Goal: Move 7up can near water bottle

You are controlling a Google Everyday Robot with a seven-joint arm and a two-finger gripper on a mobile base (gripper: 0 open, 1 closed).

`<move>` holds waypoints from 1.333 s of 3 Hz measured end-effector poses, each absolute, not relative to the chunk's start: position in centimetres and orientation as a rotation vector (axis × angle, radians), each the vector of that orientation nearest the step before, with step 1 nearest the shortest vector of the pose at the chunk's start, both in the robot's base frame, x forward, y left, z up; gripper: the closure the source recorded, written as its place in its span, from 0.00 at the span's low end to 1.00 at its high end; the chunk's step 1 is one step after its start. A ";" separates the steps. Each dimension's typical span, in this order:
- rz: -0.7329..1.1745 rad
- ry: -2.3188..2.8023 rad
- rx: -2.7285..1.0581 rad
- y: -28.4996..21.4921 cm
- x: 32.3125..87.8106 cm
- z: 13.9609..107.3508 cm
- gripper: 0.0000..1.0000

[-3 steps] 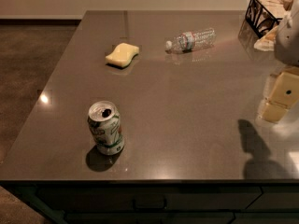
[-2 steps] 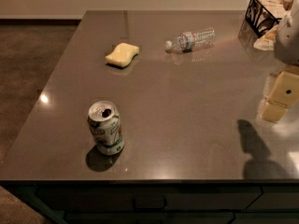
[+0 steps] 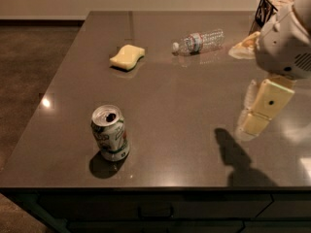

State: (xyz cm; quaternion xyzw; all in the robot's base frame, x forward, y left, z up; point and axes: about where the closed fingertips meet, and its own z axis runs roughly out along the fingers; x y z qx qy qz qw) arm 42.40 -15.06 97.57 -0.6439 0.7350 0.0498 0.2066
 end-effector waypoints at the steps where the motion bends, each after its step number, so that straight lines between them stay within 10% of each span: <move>1: 0.284 1.928 -1.824 -10.1 41.4 97.1 0.00; 4: 0.474 1.785 -1.883 -0.1 40.4 93.3 0.00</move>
Offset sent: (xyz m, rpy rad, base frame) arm -0.0191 0.1358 -0.0405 0.2298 0.0699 0.2055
